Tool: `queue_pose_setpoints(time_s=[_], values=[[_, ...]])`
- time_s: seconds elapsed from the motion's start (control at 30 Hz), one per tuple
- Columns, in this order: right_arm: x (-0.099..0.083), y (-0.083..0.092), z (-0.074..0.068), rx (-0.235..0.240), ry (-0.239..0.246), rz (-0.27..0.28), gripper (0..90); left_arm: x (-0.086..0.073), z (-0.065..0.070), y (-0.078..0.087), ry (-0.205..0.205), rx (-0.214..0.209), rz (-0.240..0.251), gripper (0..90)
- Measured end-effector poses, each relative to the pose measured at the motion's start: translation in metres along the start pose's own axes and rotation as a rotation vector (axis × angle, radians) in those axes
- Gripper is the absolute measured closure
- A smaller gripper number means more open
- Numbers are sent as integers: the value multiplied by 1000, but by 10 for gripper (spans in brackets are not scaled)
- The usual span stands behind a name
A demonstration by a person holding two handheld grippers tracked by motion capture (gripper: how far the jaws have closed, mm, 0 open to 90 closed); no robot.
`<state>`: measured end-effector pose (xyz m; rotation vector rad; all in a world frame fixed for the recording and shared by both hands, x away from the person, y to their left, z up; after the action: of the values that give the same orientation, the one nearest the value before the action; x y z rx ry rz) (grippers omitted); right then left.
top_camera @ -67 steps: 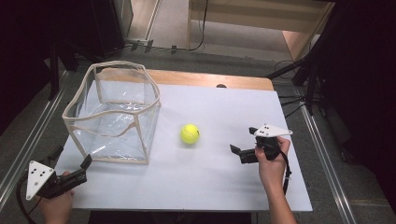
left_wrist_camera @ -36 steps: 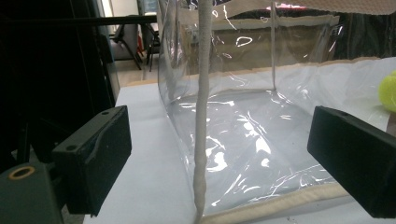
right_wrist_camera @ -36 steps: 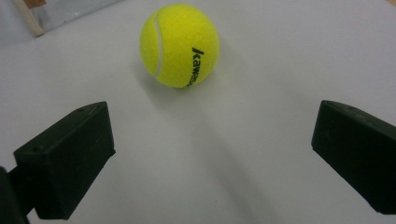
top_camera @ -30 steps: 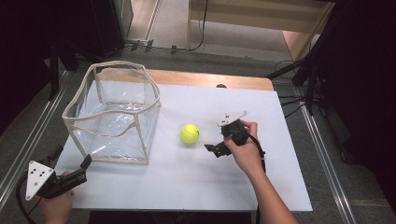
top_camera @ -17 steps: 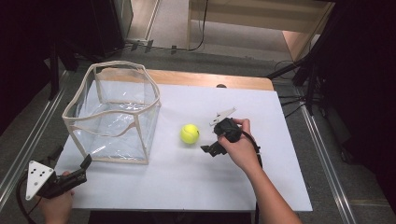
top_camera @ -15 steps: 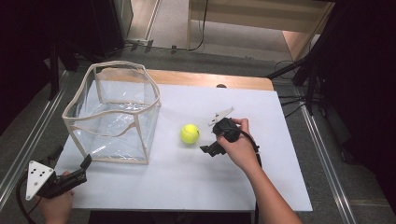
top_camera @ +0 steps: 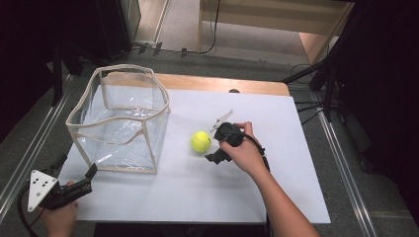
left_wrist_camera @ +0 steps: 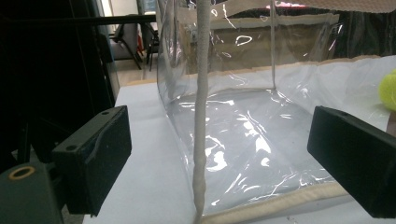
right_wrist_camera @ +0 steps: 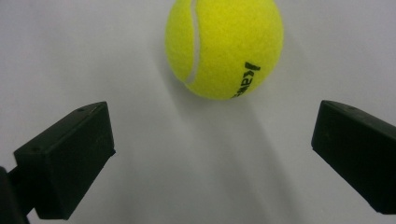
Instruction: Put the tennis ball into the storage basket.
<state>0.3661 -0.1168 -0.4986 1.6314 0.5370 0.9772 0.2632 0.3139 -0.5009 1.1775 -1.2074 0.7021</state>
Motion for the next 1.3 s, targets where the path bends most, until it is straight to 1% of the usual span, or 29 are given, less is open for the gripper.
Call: queue_pose_setpoints(time_s=[0.03,0.1,0.13,0.17,0.2,0.23,0.27,0.3,0.43,0.47,0.53,0.6,0.7,0.73,0.77,0.8,0.87,0.9,0.97,1.0,1.13,1.17,1.23,1.3], values=[[2,-1,1,-8,12,-3,0,0,0,0,-2,-1,1,68],[5,-2,0,-4,7,-18,0,0,0,0,-1,-1,1,68],[6,-3,1,-5,15,-14,0,0,0,0,-2,-1,1,68],[7,-3,1,-7,10,-25,0,0,0,0,-2,-1,2,68],[9,-4,2,-7,18,-27,0,0,0,0,-1,0,1,68],[10,-5,3,-8,9,-33,0,0,0,0,-2,-1,1,68],[11,-6,3,-6,16,-31,0,0,0,0,-2,-1,0,68],[12,-6,3,-7,8,-39,0,0,0,0,-1,-1,1,68],[17,-8,3,-2,13,-39,0,0,0,0,-3,2,-2,68],[19,-10,3,-4,22,-45,0,0,0,0,-3,1,-2,68],[22,-11,3,-6,25,-51,0,0,0,0,-2,-1,0,68],[25,-13,3,-3,23,-51,0,0,0,0,-2,-1,0,68],[28,-15,3,-12,22,-63,0,0,0,0,-2,-2,0,68],[30,-16,3,-8,25,-62,0,0,0,0,-2,-2,0,68],[30,-16,3,-7,16,-67,0,0,0,0,-2,-2,0,68],[32,-18,3,-9,28,-62,0,0,0,0,-3,-1,-1,68],[33,-19,3,-6,28,-67,0,0,0,0,-5,-1,-2,68],[34,-20,2,-3,21,-76,0,0,0,0,-4,-1,-2,68],[35,-21,3,-6,23,-74,0,0,0,0,-4,-1,-2,68],[38,-23,2,0,32,-76,0,0,0,0,-4,-1,-2,68],[40,-27,1,-5,23,-92,0,0,0,0,-4,-1,-2,68],[41,-28,2,-2,33,-88,0,0,0,0,-4,-1,-2,68],[42,-30,2,-5,21,-90,0,0,0,0,-4,-1,-2,68],[43,-30,2,-4,21,-88,0,0,0,-1,-3,-1,1,68]])
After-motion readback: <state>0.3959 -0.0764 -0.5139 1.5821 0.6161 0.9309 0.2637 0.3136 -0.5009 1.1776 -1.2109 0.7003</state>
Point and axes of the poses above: each handheld gripper's, and its own axes: y roughly backward along the jaws, x roughly out of its top, z roughly to its right, the point moved 5 cm from there along -y, roughly forward along the jaws, and after that the axes turned 9 degrees about -z, right-handed, at the moved point
